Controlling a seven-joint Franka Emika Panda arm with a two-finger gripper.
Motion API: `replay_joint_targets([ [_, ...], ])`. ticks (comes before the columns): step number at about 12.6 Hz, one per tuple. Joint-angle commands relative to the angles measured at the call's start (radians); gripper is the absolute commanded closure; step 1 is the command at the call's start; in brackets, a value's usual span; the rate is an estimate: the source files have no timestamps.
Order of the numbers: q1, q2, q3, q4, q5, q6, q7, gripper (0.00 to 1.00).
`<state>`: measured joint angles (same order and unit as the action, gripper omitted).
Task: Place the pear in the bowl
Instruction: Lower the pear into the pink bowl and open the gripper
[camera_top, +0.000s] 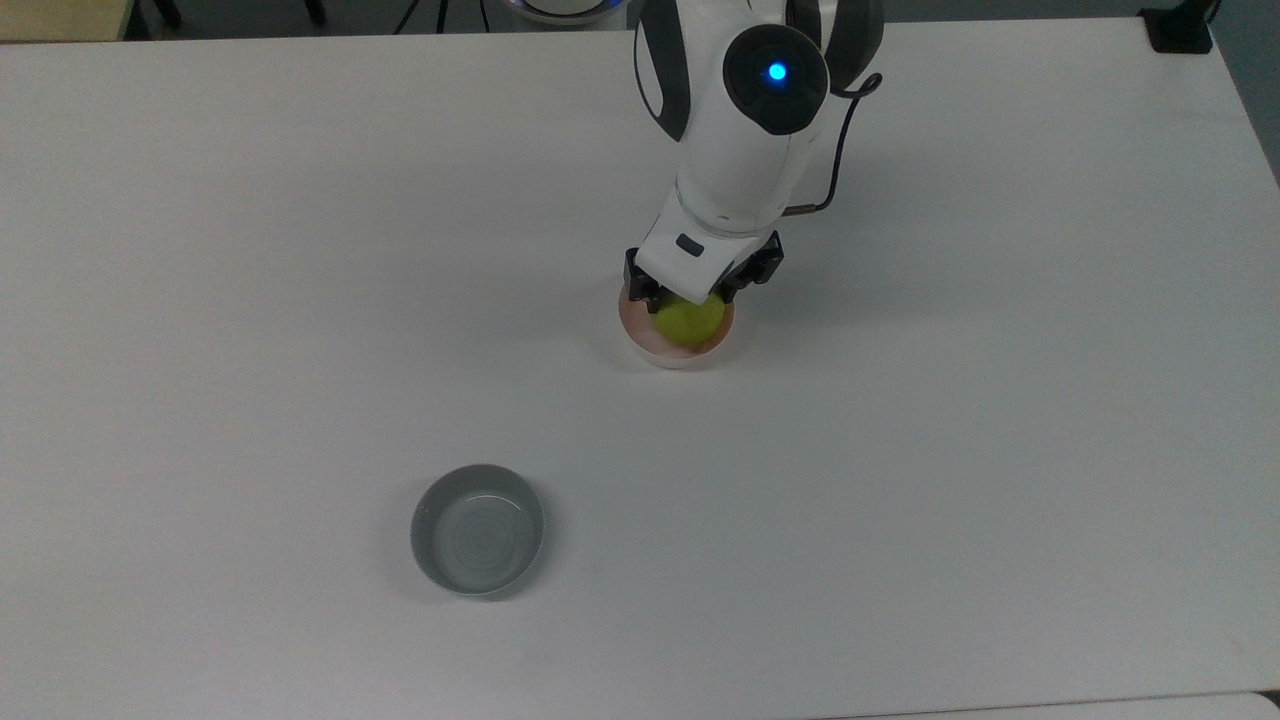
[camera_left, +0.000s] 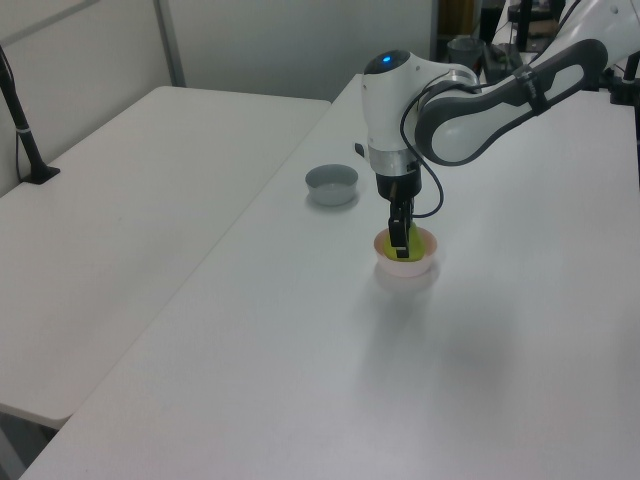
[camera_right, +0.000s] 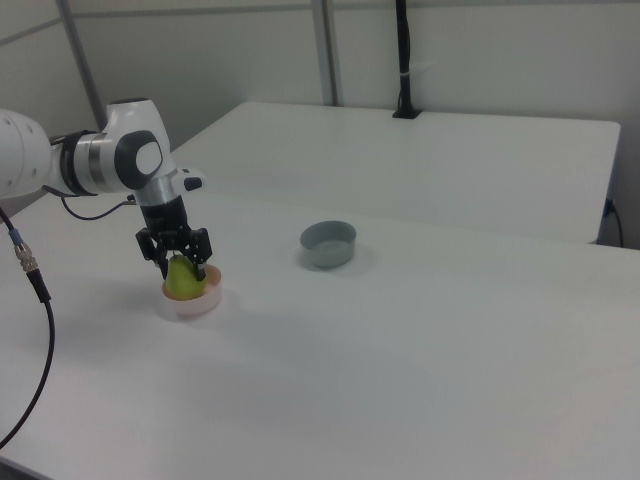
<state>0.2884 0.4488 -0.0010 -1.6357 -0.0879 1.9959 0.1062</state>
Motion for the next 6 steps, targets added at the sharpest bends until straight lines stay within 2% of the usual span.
replay_joint_targets([
  [1, 0.005, -0.015, -0.005, -0.018, -0.003, 0.031, 0.016, 0.27],
  [4, -0.002, -0.015, -0.005, -0.016, -0.003, 0.031, 0.016, 0.09],
  [6, -0.003, -0.016, -0.005, -0.015, -0.003, 0.029, 0.016, 0.06],
])
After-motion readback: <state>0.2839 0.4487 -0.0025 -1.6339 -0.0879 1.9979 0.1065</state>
